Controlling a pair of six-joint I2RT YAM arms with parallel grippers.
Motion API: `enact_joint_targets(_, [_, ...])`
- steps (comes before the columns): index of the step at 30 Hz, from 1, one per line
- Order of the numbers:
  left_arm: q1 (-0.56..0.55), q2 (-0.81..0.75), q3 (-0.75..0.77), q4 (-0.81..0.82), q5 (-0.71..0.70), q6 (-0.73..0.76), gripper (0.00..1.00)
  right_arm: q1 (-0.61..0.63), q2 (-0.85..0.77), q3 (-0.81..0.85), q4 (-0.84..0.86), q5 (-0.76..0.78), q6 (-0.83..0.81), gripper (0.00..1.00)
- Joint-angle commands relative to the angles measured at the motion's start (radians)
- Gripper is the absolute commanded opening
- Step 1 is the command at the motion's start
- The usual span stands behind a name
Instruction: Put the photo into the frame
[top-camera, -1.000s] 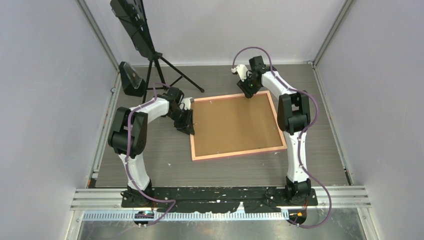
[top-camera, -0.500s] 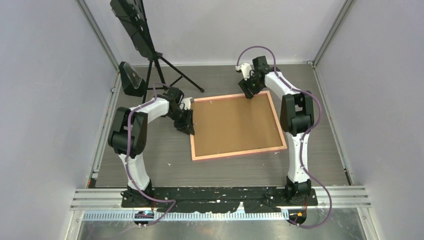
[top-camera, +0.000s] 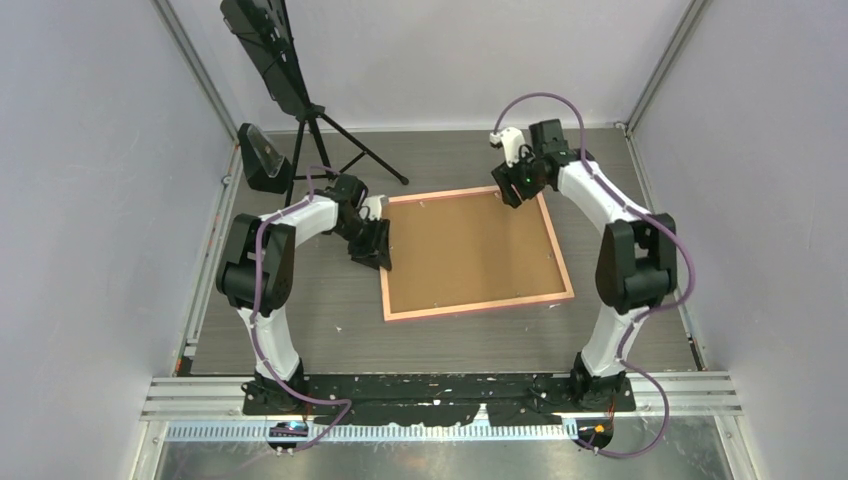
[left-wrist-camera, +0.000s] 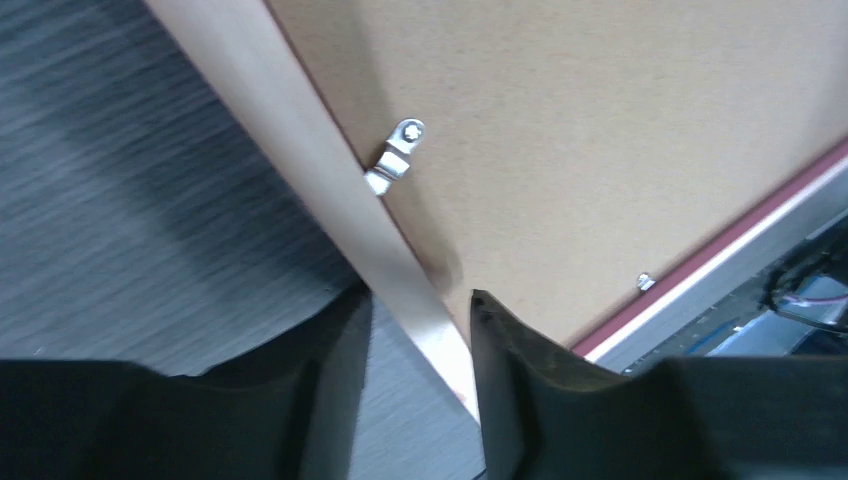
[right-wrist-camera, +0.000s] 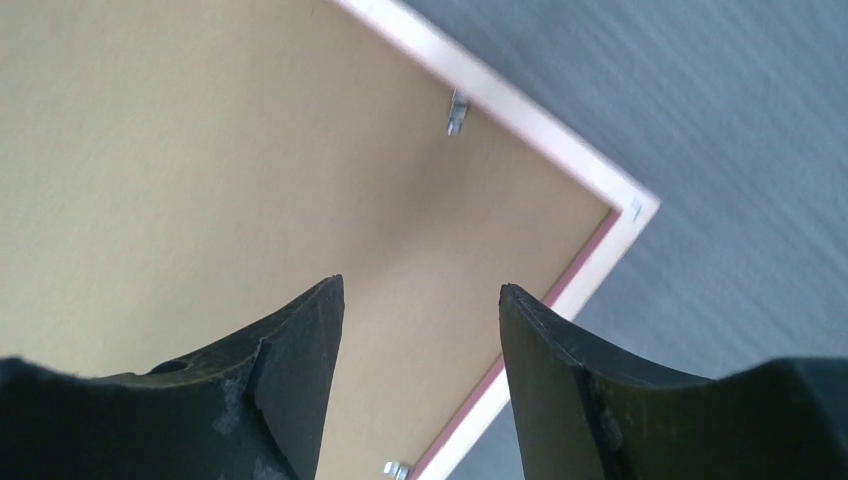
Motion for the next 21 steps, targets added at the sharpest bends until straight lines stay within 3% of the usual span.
enact_joint_targets(1, [-0.004, -0.052, -0.012, 0.004, -0.03, 0.053, 0.54, -0.021, -0.205, -0.171, 0.039, -0.022, 0.007, 0.65])
enact_joint_targets(3, [-0.004, -0.082, -0.013, 0.002, -0.044, 0.056, 0.69, -0.023, -0.288, -0.264, 0.035, -0.017, -0.002, 0.65])
enact_joint_targets(7, [-0.004, -0.153, -0.013, 0.002, -0.068, 0.066, 0.79, -0.025, -0.451, -0.402, 0.017, -0.001, -0.012, 0.65])
enact_joint_targets(15, [-0.042, -0.285, 0.003, -0.005, -0.102, 0.142, 0.84, -0.03, -0.763, -0.617, -0.041, 0.041, 0.042, 0.65])
enact_joint_targets(21, [-0.183, -0.371, 0.013, -0.042, -0.163, 0.316, 0.85, -0.038, -0.908, -0.707, -0.059, 0.047, 0.095, 0.65])
